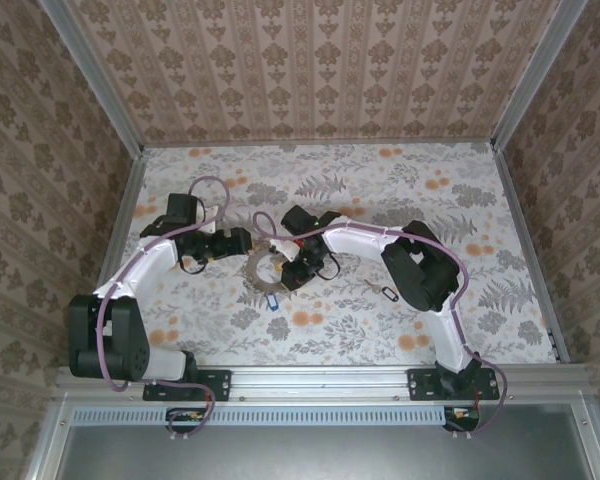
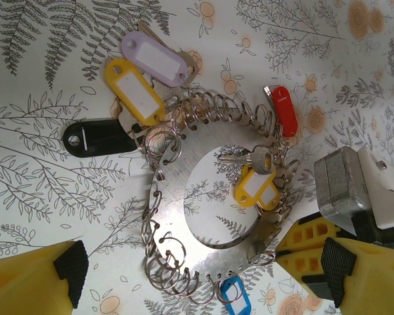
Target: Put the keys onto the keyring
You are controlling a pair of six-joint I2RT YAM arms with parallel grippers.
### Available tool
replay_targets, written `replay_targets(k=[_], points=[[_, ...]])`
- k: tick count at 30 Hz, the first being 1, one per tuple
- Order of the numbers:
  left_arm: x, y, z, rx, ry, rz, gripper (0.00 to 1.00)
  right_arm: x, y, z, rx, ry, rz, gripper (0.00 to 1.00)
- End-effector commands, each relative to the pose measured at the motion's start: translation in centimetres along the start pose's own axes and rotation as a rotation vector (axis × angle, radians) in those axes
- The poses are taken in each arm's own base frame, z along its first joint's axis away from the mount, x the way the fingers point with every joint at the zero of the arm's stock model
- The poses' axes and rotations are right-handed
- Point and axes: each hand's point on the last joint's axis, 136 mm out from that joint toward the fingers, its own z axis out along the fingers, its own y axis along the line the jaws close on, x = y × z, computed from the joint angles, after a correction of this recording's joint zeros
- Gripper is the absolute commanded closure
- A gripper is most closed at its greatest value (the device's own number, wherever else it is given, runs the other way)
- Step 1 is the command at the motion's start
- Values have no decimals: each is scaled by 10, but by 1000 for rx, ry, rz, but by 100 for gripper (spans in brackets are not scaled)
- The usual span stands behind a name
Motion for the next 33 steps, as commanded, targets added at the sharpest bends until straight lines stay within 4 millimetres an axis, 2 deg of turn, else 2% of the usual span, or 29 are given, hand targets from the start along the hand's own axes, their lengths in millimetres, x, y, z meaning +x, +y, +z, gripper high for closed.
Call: replay_targets(k=[1, 8, 15, 19, 20, 22, 23, 27, 30, 33], points=[[0, -3, -2, 17, 9, -11, 5, 7, 7, -10, -29, -17, -24, 92], [1, -4, 0, 18, 13, 2, 5, 19, 2, -25, 48, -93, -69, 95], [3, -7, 2, 22, 27, 19, 5, 47, 6, -18, 57, -40, -94, 92], [6, -13, 2, 19, 30, 68, 5, 57, 6, -25, 72, -63, -87, 91], [7, -16, 2, 21, 29, 89, 5, 59, 5, -27, 81, -65, -85, 90], [7, -23, 3, 37, 24, 109, 5, 62, 2, -32, 101, -79, -78, 78], [7, -25, 4, 47, 22, 107, 5, 63, 1, -36, 103, -92, -72, 75], [7, -25, 3, 39, 12, 112, 5, 63, -3, -61, 106, -177, 2, 70], [6, -23, 0, 18, -6, 126, 5, 64, -19, -92, 187, -244, 148, 70], [4, -26, -3, 22, -28, 144, 5, 75, -40, -125, 306, -321, 317, 69]])
